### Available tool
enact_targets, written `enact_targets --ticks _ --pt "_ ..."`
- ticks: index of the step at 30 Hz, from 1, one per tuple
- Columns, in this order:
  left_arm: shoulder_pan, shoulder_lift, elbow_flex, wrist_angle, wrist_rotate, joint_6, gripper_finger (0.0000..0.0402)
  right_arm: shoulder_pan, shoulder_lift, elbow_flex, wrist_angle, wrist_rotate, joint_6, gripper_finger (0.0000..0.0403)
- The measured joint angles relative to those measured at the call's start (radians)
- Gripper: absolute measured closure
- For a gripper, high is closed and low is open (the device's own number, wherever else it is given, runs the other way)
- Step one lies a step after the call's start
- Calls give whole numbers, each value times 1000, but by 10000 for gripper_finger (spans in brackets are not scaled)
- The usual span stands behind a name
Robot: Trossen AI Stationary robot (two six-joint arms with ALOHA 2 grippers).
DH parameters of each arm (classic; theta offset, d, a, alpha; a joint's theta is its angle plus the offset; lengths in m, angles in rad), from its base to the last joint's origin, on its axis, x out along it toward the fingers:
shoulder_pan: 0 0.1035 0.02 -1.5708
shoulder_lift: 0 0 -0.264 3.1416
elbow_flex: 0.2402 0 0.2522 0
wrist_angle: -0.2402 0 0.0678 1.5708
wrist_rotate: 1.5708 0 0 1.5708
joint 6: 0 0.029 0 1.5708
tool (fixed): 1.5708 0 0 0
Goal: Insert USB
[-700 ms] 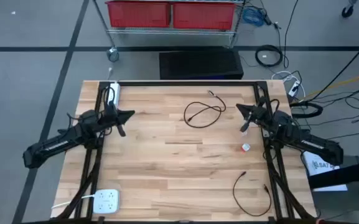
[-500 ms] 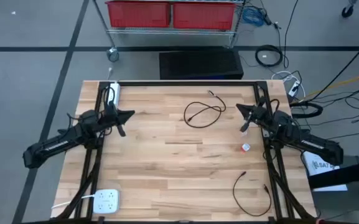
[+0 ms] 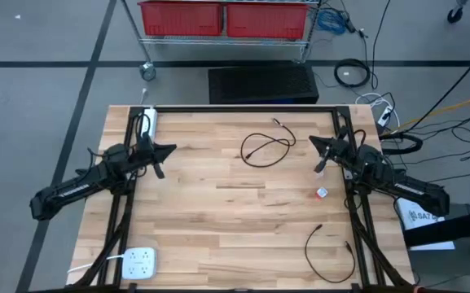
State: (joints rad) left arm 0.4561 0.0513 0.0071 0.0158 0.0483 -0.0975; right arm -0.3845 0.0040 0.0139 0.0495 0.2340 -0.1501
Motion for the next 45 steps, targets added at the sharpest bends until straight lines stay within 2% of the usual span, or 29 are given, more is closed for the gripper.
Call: enact_targets --ticks 37,39,41,45 --pt "0 0 0 14 0 -2 397 0 0 0 0 0 0 403" --pt "0 0 0 77 0 -2 397 0 0 0 0 0 0 403" --pt "0 0 0 214 0 -3 397 0 0 0 0 0 0 403" --pt "0 0 3 507 26 -125 397 0 0 0 0 0 0 403"
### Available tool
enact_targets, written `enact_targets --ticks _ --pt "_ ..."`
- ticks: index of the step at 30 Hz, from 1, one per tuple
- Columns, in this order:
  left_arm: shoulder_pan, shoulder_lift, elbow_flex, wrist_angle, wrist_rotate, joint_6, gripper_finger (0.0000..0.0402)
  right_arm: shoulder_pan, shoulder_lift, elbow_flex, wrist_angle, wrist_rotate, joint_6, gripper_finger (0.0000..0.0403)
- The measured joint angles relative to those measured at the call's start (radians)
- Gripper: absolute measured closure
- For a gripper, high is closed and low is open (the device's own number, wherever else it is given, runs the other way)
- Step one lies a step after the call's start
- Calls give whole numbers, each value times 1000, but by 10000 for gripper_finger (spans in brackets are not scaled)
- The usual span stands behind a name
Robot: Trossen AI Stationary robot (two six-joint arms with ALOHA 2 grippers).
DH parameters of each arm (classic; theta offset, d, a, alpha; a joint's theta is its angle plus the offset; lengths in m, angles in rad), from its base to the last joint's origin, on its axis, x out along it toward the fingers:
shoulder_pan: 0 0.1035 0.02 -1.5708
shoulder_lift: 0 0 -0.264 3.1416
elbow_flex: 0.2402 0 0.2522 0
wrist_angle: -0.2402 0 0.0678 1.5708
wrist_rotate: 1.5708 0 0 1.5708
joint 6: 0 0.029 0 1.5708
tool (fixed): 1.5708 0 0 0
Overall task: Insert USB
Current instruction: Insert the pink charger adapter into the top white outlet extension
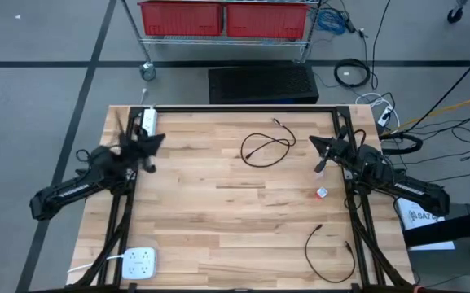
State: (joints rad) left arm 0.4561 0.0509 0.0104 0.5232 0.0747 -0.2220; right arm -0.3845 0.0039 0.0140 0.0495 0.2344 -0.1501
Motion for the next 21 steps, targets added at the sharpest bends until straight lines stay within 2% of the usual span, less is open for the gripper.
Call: enact_targets --ticks 3,7,12,16,21 --pt "0 3 61 -61 41 -56 397 0 0 0 0 0 0 403" --pt "0 67 160 -292 20 -55 397 0 0 0 0 0 0 403" --pt "0 249 293 -423 -135 16 382 0 0 0 0 0 0 403" --pt "0 426 409 -528 -244 59 340 0 0 0 0 0 0 403" --pt "0 638 574 -760 -456 55 284 0 0 0 0 0 0 403"
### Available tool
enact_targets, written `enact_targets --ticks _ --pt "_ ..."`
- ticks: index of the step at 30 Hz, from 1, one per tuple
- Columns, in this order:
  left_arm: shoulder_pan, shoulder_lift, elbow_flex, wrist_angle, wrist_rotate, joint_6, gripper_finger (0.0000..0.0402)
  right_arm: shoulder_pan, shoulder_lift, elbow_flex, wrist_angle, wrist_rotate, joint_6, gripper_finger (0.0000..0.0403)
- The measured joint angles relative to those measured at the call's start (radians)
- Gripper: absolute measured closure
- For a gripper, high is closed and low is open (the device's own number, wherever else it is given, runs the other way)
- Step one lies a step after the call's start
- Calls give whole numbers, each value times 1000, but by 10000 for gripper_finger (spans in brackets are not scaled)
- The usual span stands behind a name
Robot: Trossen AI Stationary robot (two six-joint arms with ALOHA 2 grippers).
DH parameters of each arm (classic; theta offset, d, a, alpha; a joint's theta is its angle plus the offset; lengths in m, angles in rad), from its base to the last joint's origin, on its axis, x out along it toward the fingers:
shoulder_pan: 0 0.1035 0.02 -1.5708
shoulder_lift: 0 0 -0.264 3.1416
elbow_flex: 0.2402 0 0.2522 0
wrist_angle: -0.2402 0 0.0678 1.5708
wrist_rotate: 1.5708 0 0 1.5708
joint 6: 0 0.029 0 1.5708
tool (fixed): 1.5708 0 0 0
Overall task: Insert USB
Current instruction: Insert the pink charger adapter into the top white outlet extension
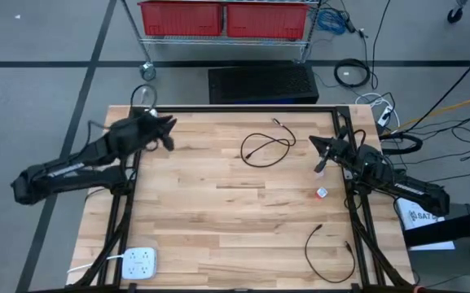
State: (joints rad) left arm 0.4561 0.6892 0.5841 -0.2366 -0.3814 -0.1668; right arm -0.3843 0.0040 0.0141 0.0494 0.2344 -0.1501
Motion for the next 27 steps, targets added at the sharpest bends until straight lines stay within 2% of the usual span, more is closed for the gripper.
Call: enact_targets --ticks 4,9,13,21,27 --pt "12 157 153 -265 -115 -56 255 0 0 0 0 0 0 403" --pt "46 329 330 -586 -135 -176 247 0 0 0 0 0 0 403" --pt "87 438 427 -791 -153 -244 247 0 0 0 0 0 0 403" --pt "191 566 460 -934 -154 -327 246 0 0 0 0 0 0 403" --pt "299 662 460 -941 -143 -325 246 0 0 0 0 0 0 403"
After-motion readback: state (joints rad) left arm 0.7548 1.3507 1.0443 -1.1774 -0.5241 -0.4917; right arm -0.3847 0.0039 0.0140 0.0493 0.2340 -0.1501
